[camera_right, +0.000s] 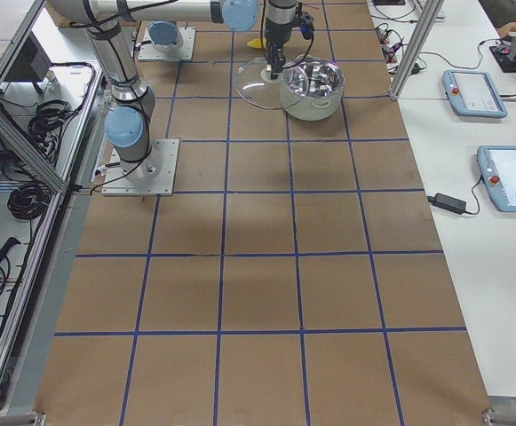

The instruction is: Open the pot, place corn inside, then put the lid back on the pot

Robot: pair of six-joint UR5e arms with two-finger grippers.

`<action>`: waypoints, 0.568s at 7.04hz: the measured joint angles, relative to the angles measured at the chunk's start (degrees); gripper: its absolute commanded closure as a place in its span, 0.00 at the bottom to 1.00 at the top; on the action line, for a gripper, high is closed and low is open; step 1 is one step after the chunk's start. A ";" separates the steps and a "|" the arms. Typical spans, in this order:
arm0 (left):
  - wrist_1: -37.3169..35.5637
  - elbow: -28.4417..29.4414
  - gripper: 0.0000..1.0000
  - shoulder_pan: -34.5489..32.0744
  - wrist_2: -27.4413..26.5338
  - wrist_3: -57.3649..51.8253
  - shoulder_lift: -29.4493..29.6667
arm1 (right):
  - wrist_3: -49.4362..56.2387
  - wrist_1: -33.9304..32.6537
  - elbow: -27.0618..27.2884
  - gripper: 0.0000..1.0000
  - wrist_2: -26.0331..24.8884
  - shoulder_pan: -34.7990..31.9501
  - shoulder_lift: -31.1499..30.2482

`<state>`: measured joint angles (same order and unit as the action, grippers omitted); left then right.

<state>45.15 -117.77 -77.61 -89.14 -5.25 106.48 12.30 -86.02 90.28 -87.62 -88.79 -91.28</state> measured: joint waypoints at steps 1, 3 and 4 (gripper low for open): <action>0.08 0.49 0.93 -0.12 -1.03 0.07 -0.64 | 0.35 -0.01 0.10 0.71 0.28 -0.21 -1.16; 1.88 2.05 0.93 -0.71 -3.88 0.59 -2.79 | 0.91 -0.58 0.19 0.71 1.56 -0.53 -2.37; 4.84 3.48 0.93 -1.06 -4.21 1.88 -4.25 | 1.39 -0.92 0.15 0.71 2.33 -0.57 -2.56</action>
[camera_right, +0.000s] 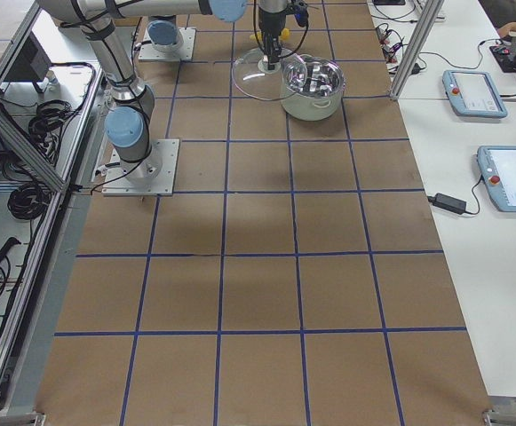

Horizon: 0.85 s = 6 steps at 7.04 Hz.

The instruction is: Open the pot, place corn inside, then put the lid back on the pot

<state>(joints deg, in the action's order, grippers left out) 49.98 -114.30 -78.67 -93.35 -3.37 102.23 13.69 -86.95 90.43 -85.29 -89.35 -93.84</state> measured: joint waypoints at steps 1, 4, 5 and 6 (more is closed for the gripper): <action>5.10 2.56 0.93 -0.79 0.05 2.24 -1.83 | 0.39 -0.46 0.03 0.71 0.73 -0.03 -0.13; 21.25 15.35 0.93 -8.26 3.08 14.07 -4.38 | 0.61 -0.87 0.20 0.71 0.64 -0.03 -0.23; 25.25 20.10 0.93 -11.02 6.09 18.08 -4.32 | 0.55 -0.91 0.24 0.71 0.59 -0.03 -0.26; 27.51 23.50 0.93 -13.06 10.37 20.69 -4.25 | 0.52 -1.08 0.39 0.71 0.63 -0.03 -0.22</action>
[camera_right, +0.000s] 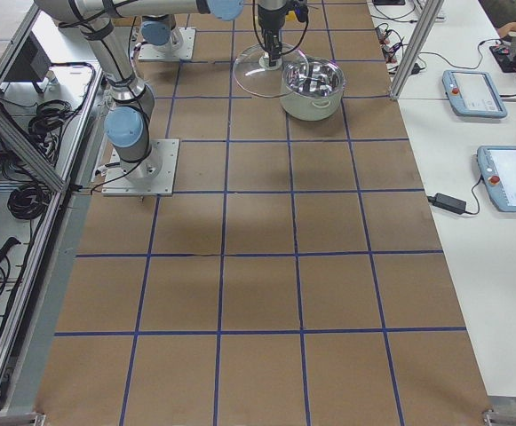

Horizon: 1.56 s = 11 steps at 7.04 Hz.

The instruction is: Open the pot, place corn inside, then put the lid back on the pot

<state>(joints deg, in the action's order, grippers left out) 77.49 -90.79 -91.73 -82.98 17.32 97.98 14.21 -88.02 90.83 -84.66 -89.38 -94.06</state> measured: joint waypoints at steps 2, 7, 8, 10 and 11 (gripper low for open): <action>-0.09 2.59 0.93 -2.07 8.29 2.21 0.98 | -0.15 -2.76 2.12 0.71 0.41 0.00 0.09; -15.72 3.24 0.93 -7.48 12.83 7.13 12.52 | -0.63 -8.42 5.02 0.69 0.66 -0.15 2.80; -16.93 3.25 0.93 -7.96 13.14 7.39 13.82 | -0.83 -8.95 4.80 0.69 0.69 -0.27 3.30; -19.04 3.26 0.13 -8.72 14.36 7.76 15.69 | -1.19 -9.14 3.83 0.69 0.71 -0.66 3.80; -20.28 3.25 0.00 -8.84 14.66 8.40 16.49 | -1.25 -8.76 2.82 0.68 0.65 -0.74 4.05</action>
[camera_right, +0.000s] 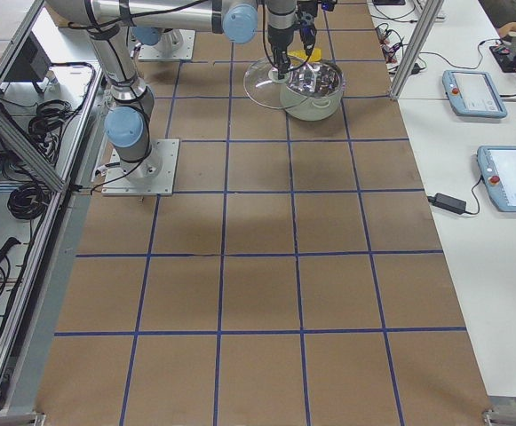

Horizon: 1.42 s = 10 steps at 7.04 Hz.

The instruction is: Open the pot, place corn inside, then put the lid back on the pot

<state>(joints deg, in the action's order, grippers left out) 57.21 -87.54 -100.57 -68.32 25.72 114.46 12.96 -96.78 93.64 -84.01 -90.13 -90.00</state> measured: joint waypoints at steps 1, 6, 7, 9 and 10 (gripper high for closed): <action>-0.69 0.00 0.00 -0.03 0.15 0.88 0.44 | -0.01 0.32 -0.82 0.68 -0.08 -0.02 0.28; -0.69 0.12 0.00 2.40 -0.19 -4.19 -0.09 | 0.05 7.09 -3.91 0.68 -0.41 -0.05 0.63; 0.76 -0.21 0.00 4.88 -0.56 -9.34 -0.85 | 0.07 6.88 -4.02 0.68 -0.51 -0.05 0.72; 6.86 -0.12 0.00 9.19 -7.27 -19.17 -2.84 | 0.11 6.53 -4.08 0.69 -0.52 -0.05 0.98; 11.36 0.14 0.00 11.40 -11.07 -23.03 -4.34 | 0.06 6.50 -4.07 0.69 -0.48 -0.07 1.28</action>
<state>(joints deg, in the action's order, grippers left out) 68.57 -87.40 -89.17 -79.39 2.70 110.12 13.01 -90.29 89.58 -84.49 -90.20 -88.72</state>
